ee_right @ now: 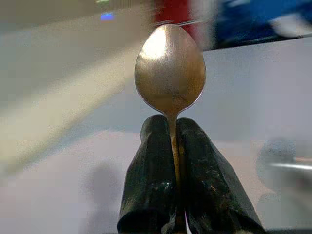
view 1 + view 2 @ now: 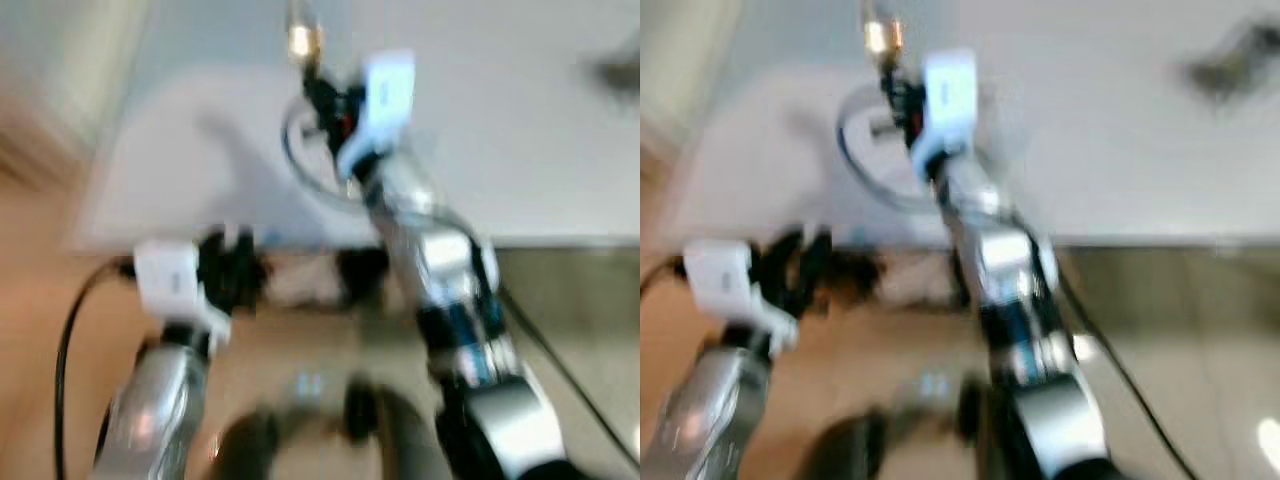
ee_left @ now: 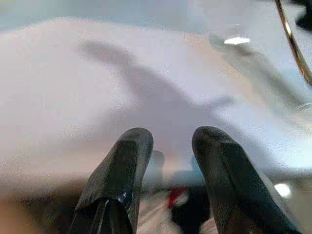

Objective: Setting the table

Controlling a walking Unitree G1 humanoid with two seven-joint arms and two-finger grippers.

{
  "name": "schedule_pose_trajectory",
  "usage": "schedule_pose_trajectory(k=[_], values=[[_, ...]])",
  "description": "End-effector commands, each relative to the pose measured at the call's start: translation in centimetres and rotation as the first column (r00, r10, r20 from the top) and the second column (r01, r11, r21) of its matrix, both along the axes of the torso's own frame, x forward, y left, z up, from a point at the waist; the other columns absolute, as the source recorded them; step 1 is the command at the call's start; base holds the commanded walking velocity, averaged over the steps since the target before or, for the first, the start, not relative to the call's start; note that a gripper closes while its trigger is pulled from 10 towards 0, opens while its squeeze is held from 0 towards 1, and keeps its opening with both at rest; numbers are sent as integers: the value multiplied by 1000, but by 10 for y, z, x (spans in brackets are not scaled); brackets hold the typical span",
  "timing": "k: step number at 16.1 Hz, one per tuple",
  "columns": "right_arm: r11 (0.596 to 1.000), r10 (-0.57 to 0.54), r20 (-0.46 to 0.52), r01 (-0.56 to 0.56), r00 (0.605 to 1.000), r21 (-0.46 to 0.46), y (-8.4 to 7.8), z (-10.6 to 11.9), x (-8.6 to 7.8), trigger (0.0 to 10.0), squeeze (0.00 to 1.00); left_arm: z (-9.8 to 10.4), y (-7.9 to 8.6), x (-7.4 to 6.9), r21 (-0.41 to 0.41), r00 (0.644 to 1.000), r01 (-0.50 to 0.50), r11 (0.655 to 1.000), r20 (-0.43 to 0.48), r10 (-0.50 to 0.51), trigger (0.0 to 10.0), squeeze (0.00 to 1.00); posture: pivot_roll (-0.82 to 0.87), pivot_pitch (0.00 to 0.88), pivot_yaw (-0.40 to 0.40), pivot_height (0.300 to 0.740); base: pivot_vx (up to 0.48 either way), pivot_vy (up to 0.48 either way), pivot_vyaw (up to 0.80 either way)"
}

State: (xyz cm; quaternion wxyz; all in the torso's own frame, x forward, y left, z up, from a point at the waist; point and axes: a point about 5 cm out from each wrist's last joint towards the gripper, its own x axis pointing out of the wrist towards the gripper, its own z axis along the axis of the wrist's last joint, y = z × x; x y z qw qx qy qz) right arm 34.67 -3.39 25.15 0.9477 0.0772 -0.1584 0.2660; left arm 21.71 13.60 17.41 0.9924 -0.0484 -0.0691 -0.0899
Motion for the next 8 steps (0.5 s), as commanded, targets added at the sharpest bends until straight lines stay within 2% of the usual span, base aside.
schedule_pose_trajectory(k=[1, 7, 8], values=[[999, 32, -11, -32, 999, -20, 5, -5, -5, 10000, 0, -4, -1, -2, -12, 1000, 7, 1000, -14, -8, 10000, 0, -10, 266, -20, 740, 0, 0, 0], [986, 73, -29, -77, 997, -147, 11, -10, -14, 10000, 0, -5, -2, 3, -11, 1000, -1, 1000, -13, 1, 10000, 0, -20, 265, -22, 740, 0, 0, 0], [983, 48, -41, -55, 998, -177, 14, -12, -12, 10000, 0, -6, -1, 2, -13, 1000, -12, 1000, -22, 12, 10000, 0, -18, 278, -22, 740, 0, 0, 0]])
